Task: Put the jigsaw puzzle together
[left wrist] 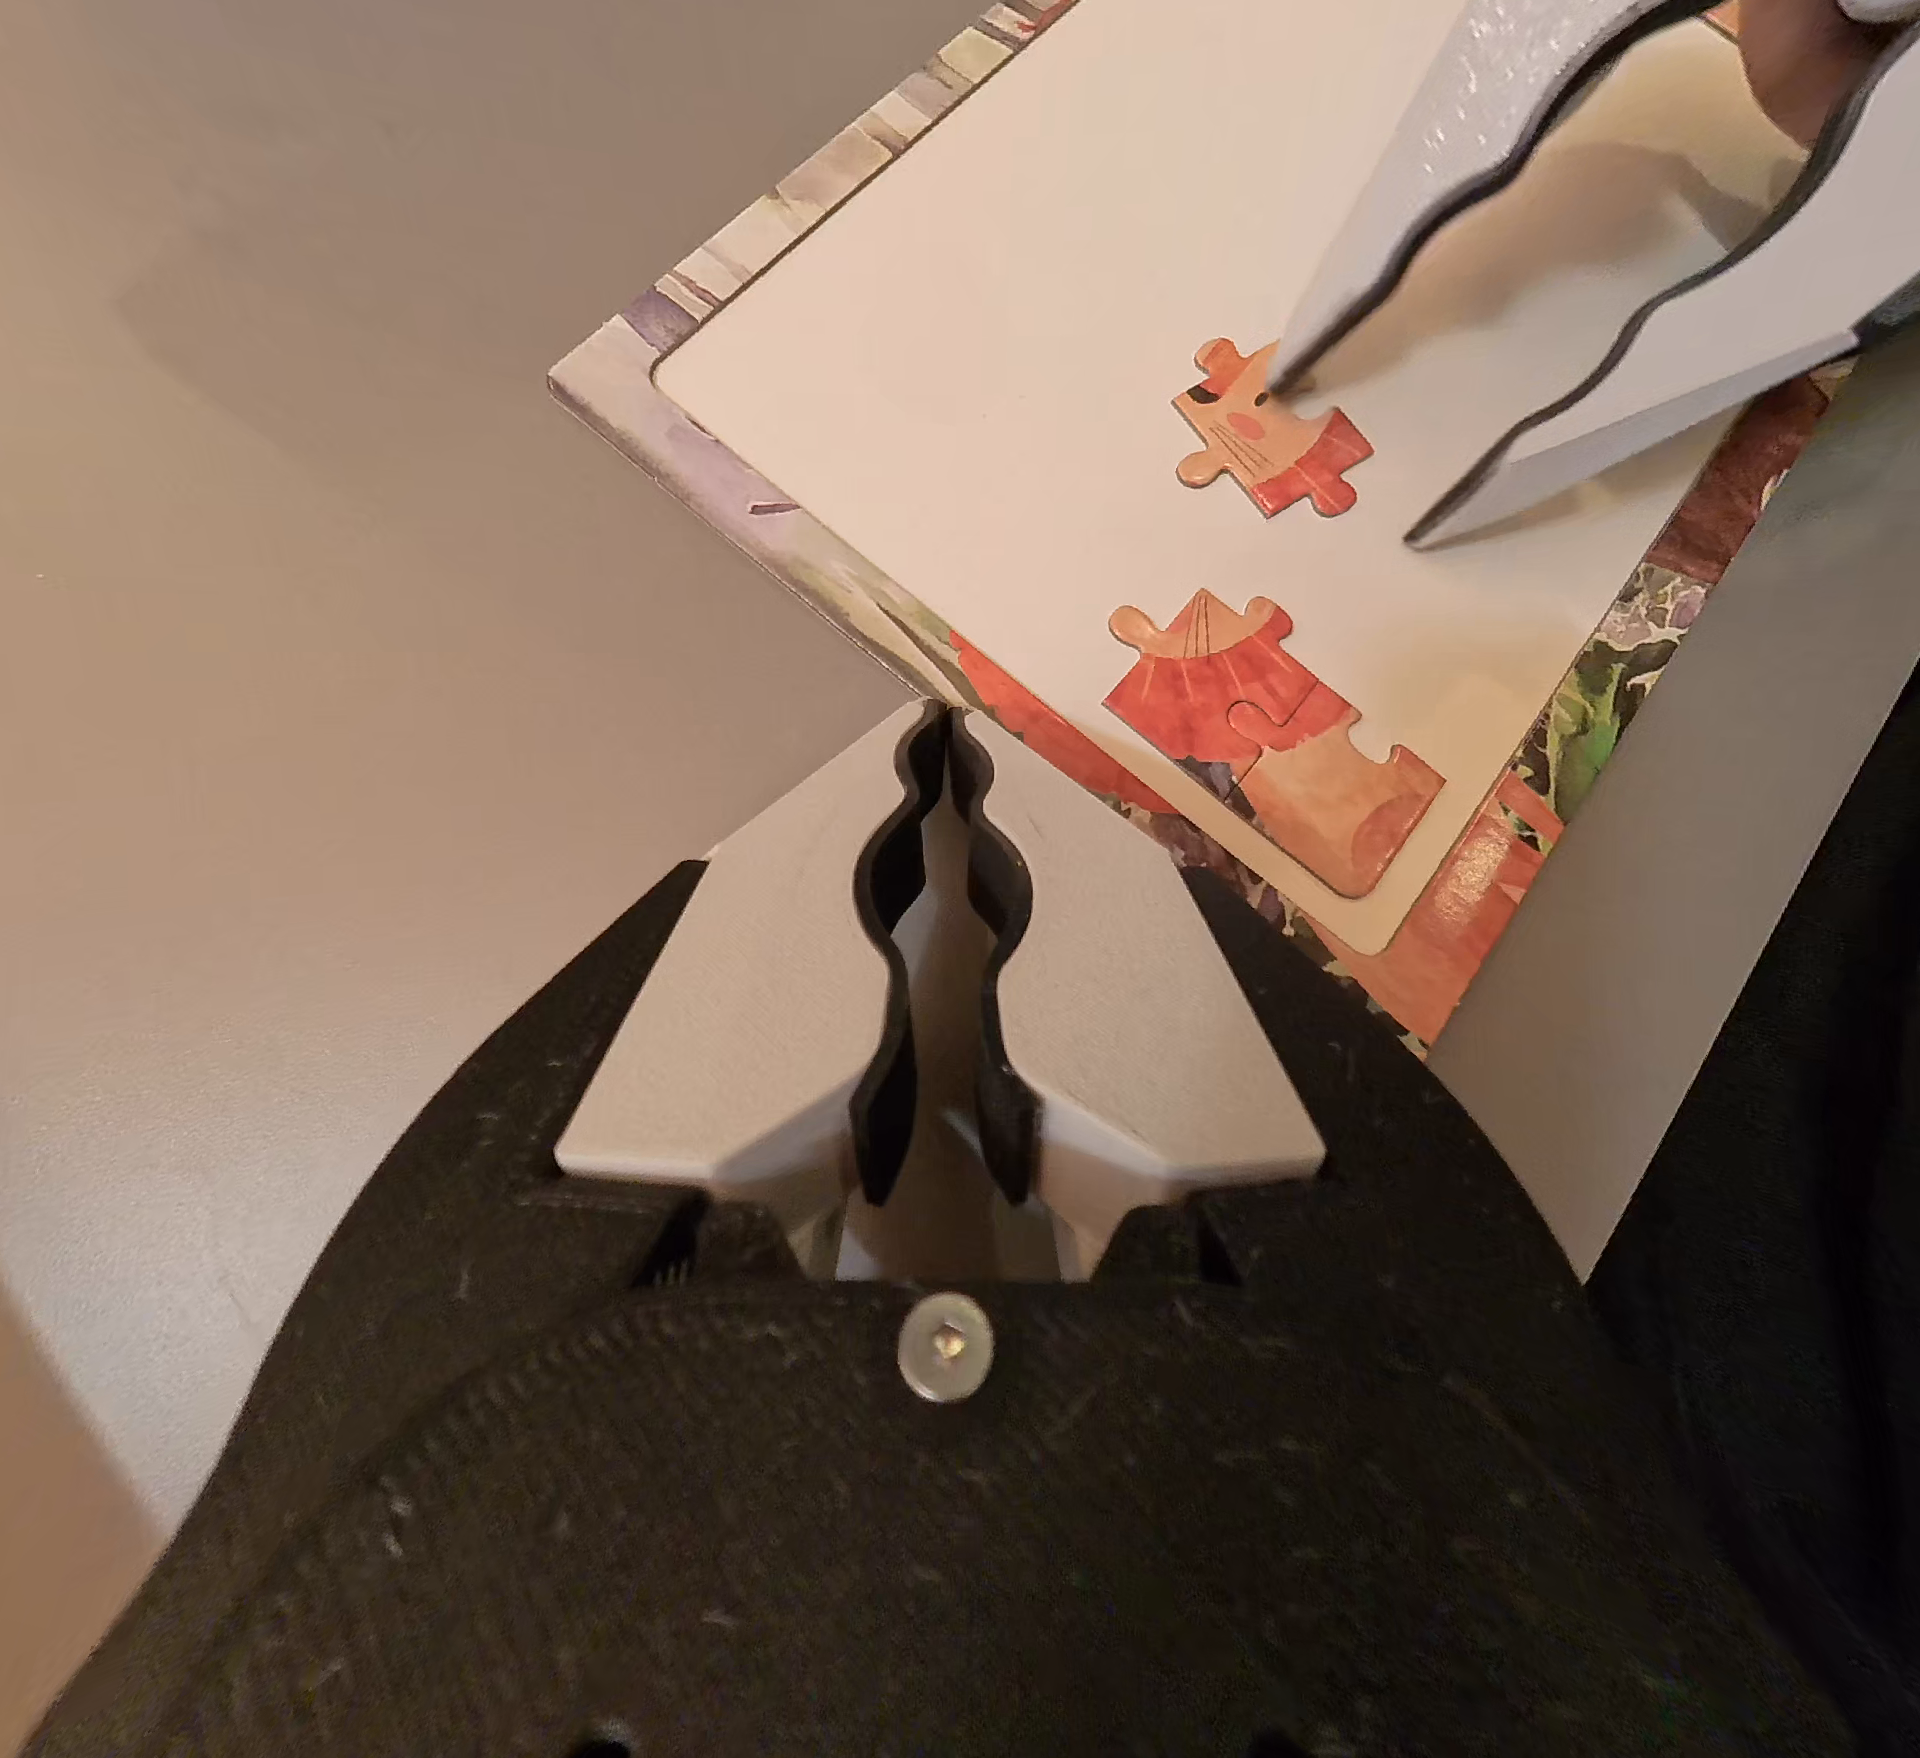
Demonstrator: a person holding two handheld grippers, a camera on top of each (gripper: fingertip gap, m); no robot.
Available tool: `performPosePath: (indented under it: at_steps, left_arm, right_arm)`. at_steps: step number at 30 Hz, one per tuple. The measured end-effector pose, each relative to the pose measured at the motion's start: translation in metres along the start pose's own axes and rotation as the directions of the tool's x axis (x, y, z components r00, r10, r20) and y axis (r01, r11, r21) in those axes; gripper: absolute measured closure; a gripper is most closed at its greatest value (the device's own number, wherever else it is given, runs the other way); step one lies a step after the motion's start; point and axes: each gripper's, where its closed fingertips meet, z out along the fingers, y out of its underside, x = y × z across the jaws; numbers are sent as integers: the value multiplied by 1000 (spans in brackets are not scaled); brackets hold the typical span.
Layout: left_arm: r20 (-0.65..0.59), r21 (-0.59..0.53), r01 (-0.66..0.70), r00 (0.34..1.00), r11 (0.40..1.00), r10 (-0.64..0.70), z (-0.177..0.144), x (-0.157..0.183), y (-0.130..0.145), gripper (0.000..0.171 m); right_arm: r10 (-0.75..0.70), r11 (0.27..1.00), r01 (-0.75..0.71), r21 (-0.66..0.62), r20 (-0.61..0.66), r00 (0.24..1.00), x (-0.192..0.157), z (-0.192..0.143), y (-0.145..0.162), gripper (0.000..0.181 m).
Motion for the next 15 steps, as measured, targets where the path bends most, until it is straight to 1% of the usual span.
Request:
performPosePath:
  at_steps: [2,6,9,15]
  left_arm:
    - [-1,0,1,1000,1000,-1,0,0,0,171]
    - [0,0,0,1000,1000,0,0,0,0,171]
    - [-3,0,4,1000,1000,-4,0,0,0,171]
    - [-6,0,7,1000,1000,-7,0,0,0,171]
  right_arm:
    - [16,1000,-16,11,-1,1000,5,0,-2,133]
    - [34,999,-34,7,6,999,12,2,0,128]
    - [52,999,-52,10,21,998,13,4,1,134]
    - [54,998,-55,17,26,998,12,4,0,136]
